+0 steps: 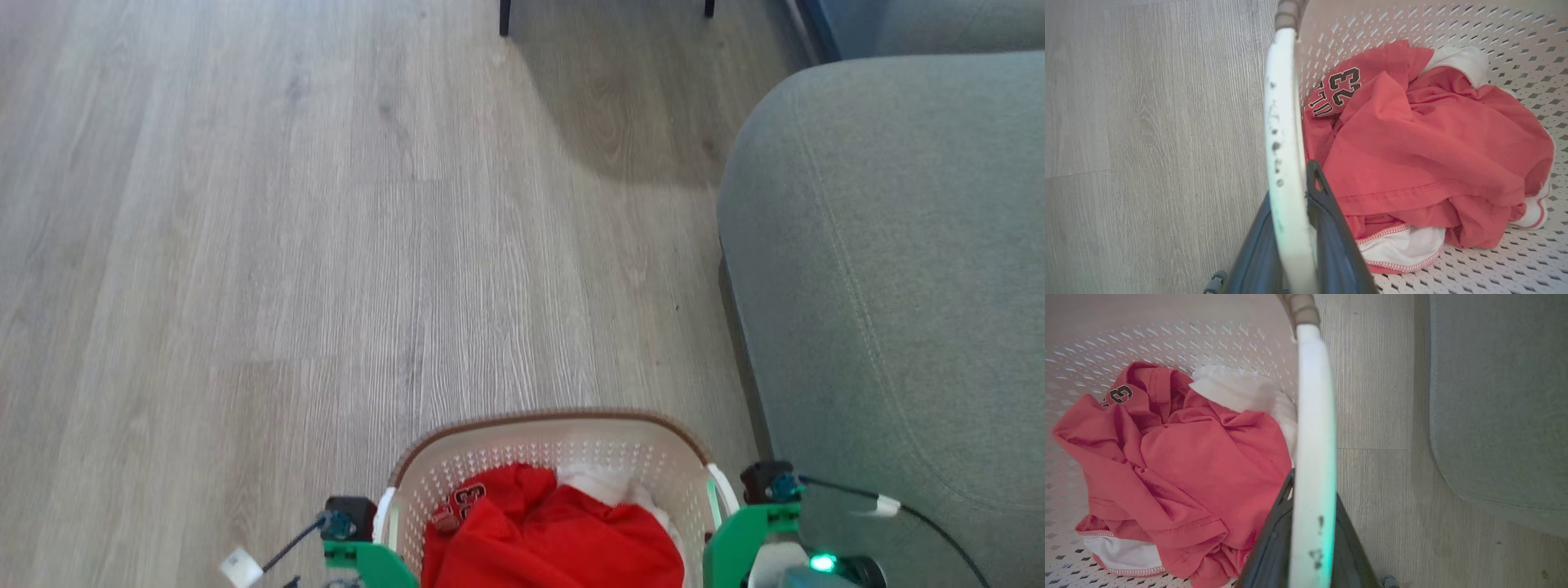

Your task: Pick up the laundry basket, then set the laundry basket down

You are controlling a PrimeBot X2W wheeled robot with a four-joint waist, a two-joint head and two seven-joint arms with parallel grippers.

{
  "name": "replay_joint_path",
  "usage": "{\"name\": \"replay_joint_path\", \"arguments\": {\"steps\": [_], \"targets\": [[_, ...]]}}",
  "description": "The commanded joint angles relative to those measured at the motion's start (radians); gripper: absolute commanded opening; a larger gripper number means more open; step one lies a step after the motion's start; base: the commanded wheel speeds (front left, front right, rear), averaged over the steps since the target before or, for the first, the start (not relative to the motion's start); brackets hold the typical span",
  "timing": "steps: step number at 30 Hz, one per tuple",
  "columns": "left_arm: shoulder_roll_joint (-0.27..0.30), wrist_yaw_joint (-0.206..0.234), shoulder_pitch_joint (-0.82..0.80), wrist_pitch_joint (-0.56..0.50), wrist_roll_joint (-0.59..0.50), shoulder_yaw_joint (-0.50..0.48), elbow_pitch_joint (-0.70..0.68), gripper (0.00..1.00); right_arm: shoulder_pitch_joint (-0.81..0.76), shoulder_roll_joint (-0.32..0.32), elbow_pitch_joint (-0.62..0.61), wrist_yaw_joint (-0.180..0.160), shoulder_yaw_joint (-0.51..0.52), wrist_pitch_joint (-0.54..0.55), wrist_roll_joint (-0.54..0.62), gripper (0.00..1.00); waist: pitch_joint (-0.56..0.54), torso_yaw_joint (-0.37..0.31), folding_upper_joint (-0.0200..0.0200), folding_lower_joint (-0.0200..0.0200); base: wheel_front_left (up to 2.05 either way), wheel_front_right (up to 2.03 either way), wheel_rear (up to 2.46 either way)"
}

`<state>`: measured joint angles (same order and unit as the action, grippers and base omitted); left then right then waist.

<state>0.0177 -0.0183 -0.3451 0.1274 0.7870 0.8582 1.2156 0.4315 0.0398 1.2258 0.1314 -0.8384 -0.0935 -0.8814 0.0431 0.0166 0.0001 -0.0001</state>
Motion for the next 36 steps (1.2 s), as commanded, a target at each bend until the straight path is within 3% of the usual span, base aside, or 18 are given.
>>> {"name": "replay_joint_path", "arguments": {"steps": [1,36], "targets": [[0.032,-0.002,-0.004,0.009,0.003,-0.016,0.002,0.0,-0.008,0.01,-0.004,-0.001,-0.014,-0.009,-0.004,0.0,-0.01,0.0,-0.0001,0.0001,0.0,0.0,0.0],[0.032,0.002,-0.016,0.027,0.075,0.074,0.026,0.0,0.006,0.01,0.012,-0.001,-0.144,-0.031,-0.128,0.0,-0.034,-0.006,-0.0001,0.0001,0.0,0.0,0.0]]}}
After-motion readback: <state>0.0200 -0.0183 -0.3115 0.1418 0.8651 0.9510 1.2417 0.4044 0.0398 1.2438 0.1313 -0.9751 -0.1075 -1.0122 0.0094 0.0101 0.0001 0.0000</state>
